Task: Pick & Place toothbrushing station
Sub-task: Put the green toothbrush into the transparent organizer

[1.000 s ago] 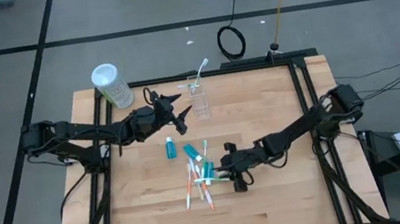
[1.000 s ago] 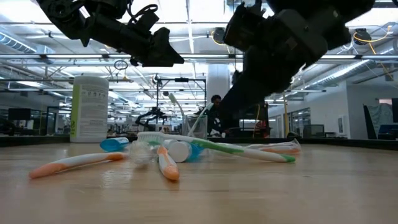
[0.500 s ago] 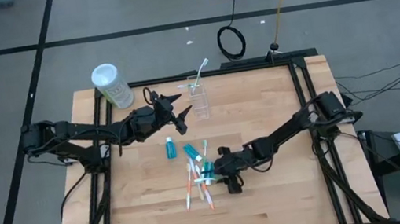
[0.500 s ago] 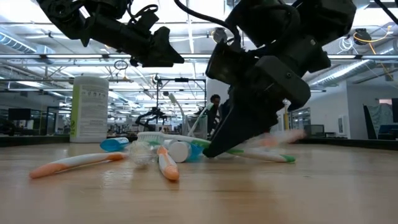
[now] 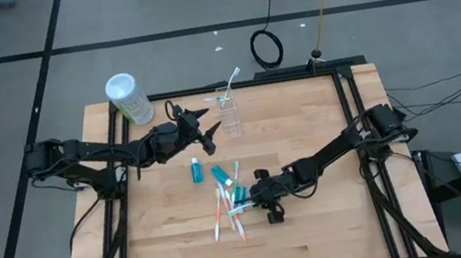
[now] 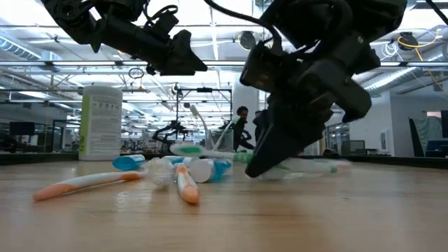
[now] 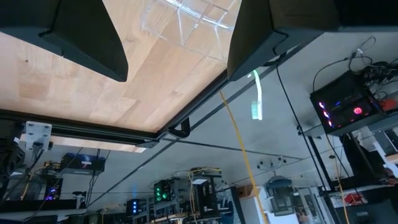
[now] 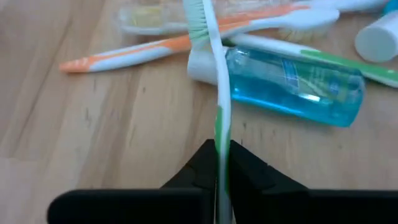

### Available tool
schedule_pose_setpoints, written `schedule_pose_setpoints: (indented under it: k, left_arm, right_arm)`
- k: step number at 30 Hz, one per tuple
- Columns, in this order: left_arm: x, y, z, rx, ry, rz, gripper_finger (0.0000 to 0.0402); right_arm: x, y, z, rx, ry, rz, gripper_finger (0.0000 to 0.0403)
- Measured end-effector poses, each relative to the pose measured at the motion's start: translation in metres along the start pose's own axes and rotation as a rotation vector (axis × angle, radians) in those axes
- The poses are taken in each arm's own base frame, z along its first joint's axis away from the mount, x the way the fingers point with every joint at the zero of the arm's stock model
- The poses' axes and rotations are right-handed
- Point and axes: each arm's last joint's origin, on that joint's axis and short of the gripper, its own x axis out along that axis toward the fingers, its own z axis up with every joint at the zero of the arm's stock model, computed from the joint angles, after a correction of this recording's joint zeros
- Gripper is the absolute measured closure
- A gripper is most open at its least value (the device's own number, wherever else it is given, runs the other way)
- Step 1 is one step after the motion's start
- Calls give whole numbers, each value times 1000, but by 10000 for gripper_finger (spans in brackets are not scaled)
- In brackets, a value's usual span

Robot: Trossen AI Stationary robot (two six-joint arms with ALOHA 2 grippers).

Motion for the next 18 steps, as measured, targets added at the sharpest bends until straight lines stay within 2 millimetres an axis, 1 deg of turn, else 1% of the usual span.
schedule_pose_setpoints:
  k: [3,8,11,14,16,18]
  left_arm:
    - [0,0,0,0,0,0,117]
    - [0,0,1,-4,-8,10,117]
    - [0,0,0,1,-5,11,117]
    - [0,0,0,24,2,7,117]
    - [-1,-1,0,25,2,3,117]
    - [-1,-2,0,19,0,1,117]
  right_arm:
    - [-12,2,8,-19,-25,3,392]
    - [-49,6,29,-60,-122,-22,393]
    - [-74,4,37,-98,-153,-145,393]
    - [-94,-2,34,-104,-204,-321,393]
    - [-101,-11,26,-96,-244,-417,393]
    - [-107,-23,19,-71,-325,-474,393]
